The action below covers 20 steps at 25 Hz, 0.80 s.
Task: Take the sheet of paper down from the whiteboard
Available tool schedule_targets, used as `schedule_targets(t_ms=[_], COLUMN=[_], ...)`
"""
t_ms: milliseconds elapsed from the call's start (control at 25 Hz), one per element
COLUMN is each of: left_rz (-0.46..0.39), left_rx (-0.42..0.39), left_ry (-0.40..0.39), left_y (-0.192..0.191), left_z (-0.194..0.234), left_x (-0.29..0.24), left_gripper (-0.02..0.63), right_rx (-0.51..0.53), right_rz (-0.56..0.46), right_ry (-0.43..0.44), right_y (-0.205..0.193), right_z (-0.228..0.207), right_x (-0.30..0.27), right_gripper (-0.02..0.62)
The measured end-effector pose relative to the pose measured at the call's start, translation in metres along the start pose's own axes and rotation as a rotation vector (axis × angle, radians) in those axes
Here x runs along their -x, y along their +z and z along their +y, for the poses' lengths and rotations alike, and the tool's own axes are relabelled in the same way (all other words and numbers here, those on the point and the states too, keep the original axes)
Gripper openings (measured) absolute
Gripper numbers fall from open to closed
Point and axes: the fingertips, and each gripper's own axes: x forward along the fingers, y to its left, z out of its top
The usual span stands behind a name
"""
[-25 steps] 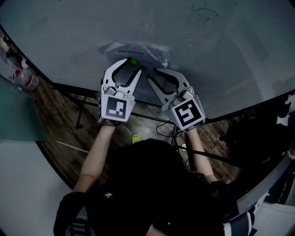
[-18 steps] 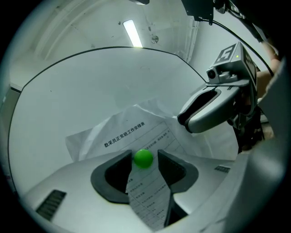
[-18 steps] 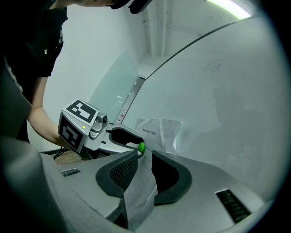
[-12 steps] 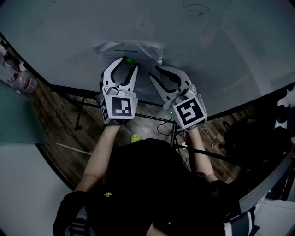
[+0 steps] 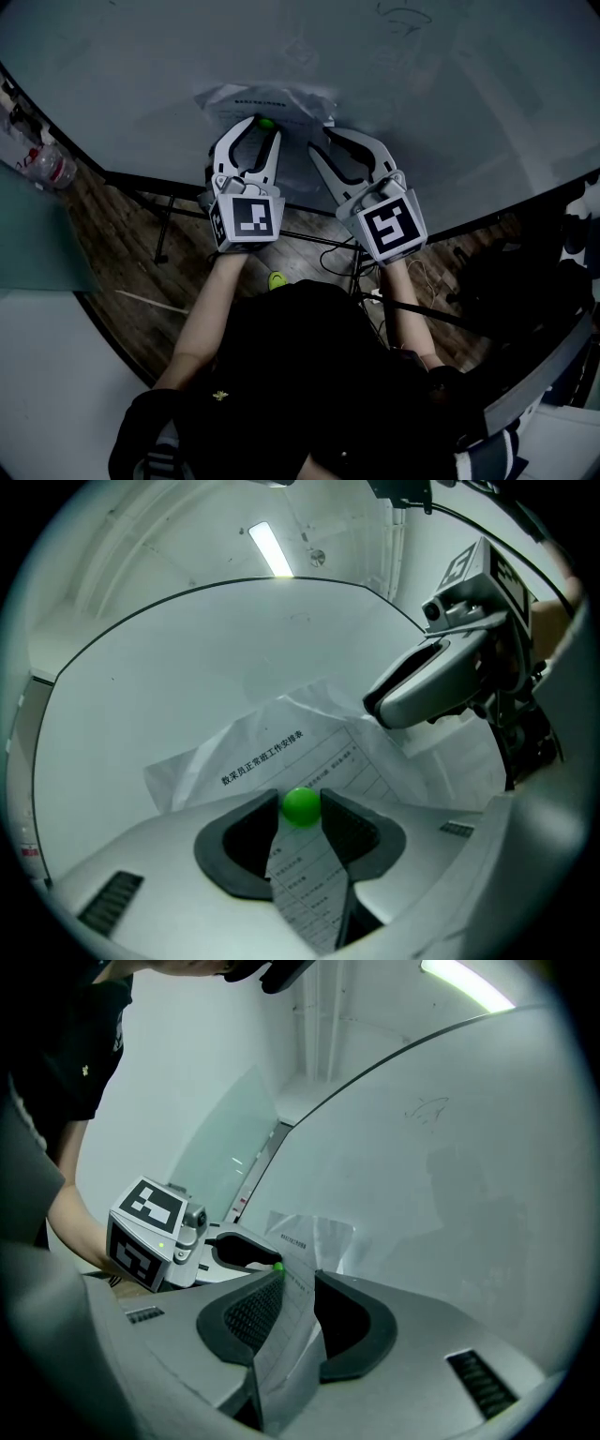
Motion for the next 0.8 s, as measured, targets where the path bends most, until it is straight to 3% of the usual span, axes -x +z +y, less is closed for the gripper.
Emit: schedule_targets(t_ms=[320,800], left_rz=[0.002,0.001], left_rx=[-0.02,-0.037], left_ry=[-0.006,-0.014], left_y=[0.0,-0.001], left_z=[0.002,0.002], left_x=[0.0,0.0], left_gripper=[0.135,0.133], right_rx=[-0.058,-0.085], right_rz=[0.019,0.017], right_ry=[-0.086,-0.107], right_y=[0.001,0.012], right_z=[-0.017,-0.026], right_x=[0.002,-0.001], right_gripper=[0.106,0.106])
